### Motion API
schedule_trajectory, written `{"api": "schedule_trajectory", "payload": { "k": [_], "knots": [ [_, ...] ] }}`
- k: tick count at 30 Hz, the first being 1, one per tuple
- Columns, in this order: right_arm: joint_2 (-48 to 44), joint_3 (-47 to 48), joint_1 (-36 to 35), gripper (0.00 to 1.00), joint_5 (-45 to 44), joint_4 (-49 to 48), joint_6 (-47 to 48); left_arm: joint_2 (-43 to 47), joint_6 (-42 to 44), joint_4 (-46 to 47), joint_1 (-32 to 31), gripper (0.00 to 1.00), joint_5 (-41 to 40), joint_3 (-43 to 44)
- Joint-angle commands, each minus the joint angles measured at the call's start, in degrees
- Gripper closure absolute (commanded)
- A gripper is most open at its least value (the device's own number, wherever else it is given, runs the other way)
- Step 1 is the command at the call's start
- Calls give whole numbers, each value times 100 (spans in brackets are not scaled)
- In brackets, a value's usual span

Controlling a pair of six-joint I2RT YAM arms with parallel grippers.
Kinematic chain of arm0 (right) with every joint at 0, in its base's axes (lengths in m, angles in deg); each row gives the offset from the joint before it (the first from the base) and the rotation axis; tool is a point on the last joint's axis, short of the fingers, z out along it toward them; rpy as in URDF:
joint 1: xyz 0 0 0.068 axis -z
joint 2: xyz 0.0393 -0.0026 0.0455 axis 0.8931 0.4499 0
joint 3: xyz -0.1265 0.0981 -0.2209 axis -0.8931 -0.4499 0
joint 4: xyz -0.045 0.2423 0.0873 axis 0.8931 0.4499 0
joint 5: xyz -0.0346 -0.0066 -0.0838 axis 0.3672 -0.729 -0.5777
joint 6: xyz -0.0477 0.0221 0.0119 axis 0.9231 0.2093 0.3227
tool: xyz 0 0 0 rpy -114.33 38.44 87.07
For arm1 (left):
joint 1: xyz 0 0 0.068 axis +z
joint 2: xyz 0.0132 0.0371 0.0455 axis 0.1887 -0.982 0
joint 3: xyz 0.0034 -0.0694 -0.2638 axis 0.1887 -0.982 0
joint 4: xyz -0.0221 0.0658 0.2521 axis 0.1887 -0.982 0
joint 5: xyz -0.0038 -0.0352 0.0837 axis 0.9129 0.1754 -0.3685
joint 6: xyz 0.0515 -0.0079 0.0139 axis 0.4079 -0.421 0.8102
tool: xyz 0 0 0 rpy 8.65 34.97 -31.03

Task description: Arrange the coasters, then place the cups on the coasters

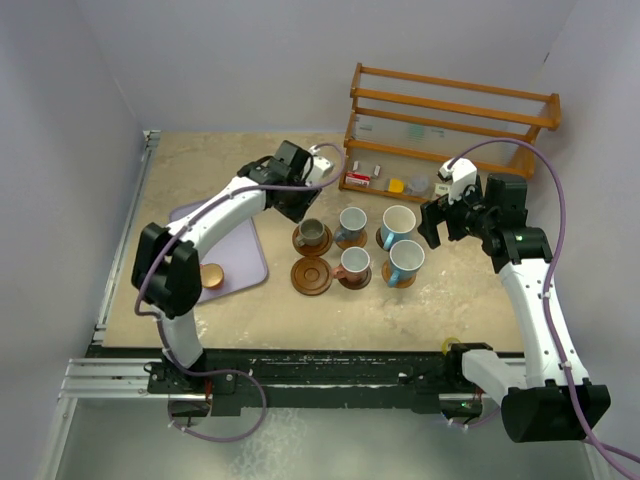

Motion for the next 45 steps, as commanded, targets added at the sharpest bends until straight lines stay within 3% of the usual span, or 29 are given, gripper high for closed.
{"api": "schedule_trajectory", "payload": {
  "k": [1, 4, 11, 16, 23, 29, 39, 45],
  "knots": [
    [-55, -4, -12, 0, 108, -137, -69, 911, 438, -20, -18, 62, -335, -337],
    [-70, -3, -12, 0, 127, -139, -70, 1417, 663, 26, 2, 59, -600, -682],
    [-119, 14, -13, 0, 142, -123, -70, 2846, 1070, -35, 452, 40, -812, -1526],
    [-176, 14, -8, 0, 210, -122, -66, 3500, 1382, -548, 1312, 32, -404, -1860],
    [-183, 22, -13, 0, 294, -105, -76, 4086, 2710, -976, 2540, 31, 432, -2506],
    [-185, 21, -13, 0, 267, -104, -78, 3964, 4314, -1269, 3230, 34, 1610, -2740],
    [-156, 14, -13, 0, 242, -96, -53, 3284, 6976, -1688, 3273, 35, 2634, -3048],
    [-161, 9, -12, 0, 242, -96, -49, 2762, 8861, -2230, 3269, 35, 2654, -3059]
  ]
}}
